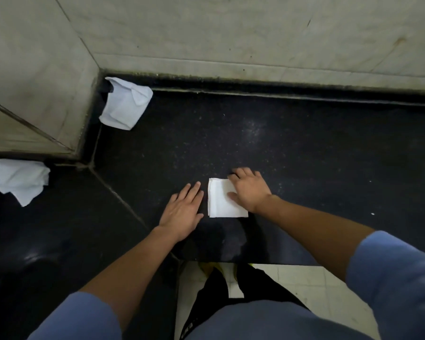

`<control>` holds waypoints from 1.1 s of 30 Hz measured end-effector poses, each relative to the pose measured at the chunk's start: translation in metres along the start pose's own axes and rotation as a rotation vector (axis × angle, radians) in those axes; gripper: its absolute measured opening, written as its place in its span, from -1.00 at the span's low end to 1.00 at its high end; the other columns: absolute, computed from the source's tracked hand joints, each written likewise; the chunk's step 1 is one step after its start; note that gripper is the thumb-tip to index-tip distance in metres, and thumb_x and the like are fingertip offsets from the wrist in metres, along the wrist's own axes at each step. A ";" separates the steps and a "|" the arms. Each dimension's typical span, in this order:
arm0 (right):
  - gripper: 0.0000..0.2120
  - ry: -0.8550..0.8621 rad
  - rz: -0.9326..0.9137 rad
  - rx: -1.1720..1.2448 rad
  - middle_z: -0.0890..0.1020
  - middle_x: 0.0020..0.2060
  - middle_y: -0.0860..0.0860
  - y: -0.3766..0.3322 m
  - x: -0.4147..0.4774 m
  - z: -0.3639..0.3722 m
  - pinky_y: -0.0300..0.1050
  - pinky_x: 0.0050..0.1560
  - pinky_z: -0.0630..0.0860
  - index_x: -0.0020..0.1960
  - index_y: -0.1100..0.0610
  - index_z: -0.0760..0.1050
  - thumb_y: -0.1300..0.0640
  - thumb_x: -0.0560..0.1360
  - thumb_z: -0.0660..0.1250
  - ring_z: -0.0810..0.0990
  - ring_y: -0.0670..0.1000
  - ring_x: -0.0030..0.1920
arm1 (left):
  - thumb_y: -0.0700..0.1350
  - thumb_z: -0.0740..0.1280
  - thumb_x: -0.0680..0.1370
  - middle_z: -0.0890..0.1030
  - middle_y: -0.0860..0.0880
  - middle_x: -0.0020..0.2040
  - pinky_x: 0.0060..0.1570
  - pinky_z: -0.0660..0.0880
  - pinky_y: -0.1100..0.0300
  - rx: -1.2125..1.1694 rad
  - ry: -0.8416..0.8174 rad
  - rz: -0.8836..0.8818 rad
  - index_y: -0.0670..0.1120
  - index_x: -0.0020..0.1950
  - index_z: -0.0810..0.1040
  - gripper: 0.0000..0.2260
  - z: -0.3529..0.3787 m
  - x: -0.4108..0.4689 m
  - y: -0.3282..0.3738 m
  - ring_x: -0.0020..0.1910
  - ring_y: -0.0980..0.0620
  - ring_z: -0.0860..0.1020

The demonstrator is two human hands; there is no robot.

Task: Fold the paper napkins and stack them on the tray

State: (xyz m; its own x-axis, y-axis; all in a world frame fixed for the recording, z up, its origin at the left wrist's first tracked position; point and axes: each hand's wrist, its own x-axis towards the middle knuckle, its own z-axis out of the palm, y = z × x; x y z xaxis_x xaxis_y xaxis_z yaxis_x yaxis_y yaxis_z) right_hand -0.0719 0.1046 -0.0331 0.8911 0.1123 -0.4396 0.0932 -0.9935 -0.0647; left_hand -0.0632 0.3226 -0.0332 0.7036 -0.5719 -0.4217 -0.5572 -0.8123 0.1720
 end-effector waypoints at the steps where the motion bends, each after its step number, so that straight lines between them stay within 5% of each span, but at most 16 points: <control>1: -0.44 0.018 0.003 0.000 0.30 0.42 0.11 -0.004 0.007 -0.004 0.11 0.33 0.27 0.46 0.09 0.24 -0.12 0.55 0.21 0.25 0.14 0.41 | 0.06 0.18 0.60 -0.10 0.01 0.58 0.45 0.10 0.02 -0.017 0.011 -0.015 -0.05 0.54 0.07 -0.43 0.001 -0.007 -0.003 0.54 -0.01 -0.06; 10: -0.72 -0.229 0.158 0.371 0.59 0.03 0.08 -0.016 0.019 0.000 -0.09 -0.12 0.44 0.11 0.14 0.51 0.07 0.45 0.37 0.58 0.11 0.00 | 0.02 0.22 0.59 0.13 -0.04 0.54 0.42 0.19 0.04 -0.117 0.023 -0.143 -0.06 0.50 0.21 -0.50 0.018 -0.065 -0.025 0.48 -0.05 0.14; 13: -0.90 -0.124 0.136 0.501 0.58 -0.15 0.01 -0.007 -0.008 0.001 -0.11 -0.20 0.44 -0.10 0.08 0.50 0.10 0.41 0.37 0.58 0.07 -0.11 | 0.00 0.22 0.60 0.23 -0.04 0.49 0.38 0.25 0.04 -0.114 0.021 -0.145 -0.05 0.47 0.26 -0.54 0.010 -0.067 -0.019 0.43 -0.06 0.22; 18: -0.84 0.079 0.160 0.489 0.59 -0.19 0.00 0.035 -0.083 -0.005 -0.04 -0.21 0.47 -0.15 0.02 0.40 -0.04 0.46 0.33 0.57 0.08 -0.16 | 0.00 0.21 0.59 0.41 -0.04 0.31 0.22 0.38 0.06 -0.027 0.065 -0.049 -0.05 0.40 0.33 -0.61 -0.016 -0.041 0.016 0.26 -0.05 0.39; 24: -0.70 0.313 0.353 0.352 0.62 -0.08 0.09 0.125 -0.215 0.011 -0.02 -0.19 0.39 -0.03 0.07 0.45 -0.17 0.56 0.19 0.58 0.17 -0.05 | 0.00 0.23 0.58 0.46 -0.04 0.19 0.13 0.46 0.02 0.089 0.099 0.165 -0.06 0.33 0.40 -0.66 -0.042 0.007 0.138 0.16 -0.06 0.47; 33: -0.66 0.418 0.767 0.271 0.63 -0.10 0.10 0.249 -0.452 0.087 -0.08 -0.26 0.32 0.01 0.07 0.46 -0.19 0.57 0.15 0.59 0.19 -0.05 | -0.03 0.24 0.57 0.48 -0.07 0.19 0.08 0.48 -0.03 0.154 0.097 0.570 -0.08 0.30 0.42 -0.68 -0.015 0.013 0.408 0.16 -0.11 0.49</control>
State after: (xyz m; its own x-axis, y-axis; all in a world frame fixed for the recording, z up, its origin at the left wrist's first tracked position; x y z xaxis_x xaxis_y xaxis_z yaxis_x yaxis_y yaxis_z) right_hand -0.4897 -0.1924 0.0718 0.7588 -0.6449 -0.0915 -0.6513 -0.7493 -0.1197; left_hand -0.2743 -0.0181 0.0450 0.3076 -0.9266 -0.2161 -0.9112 -0.3523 0.2134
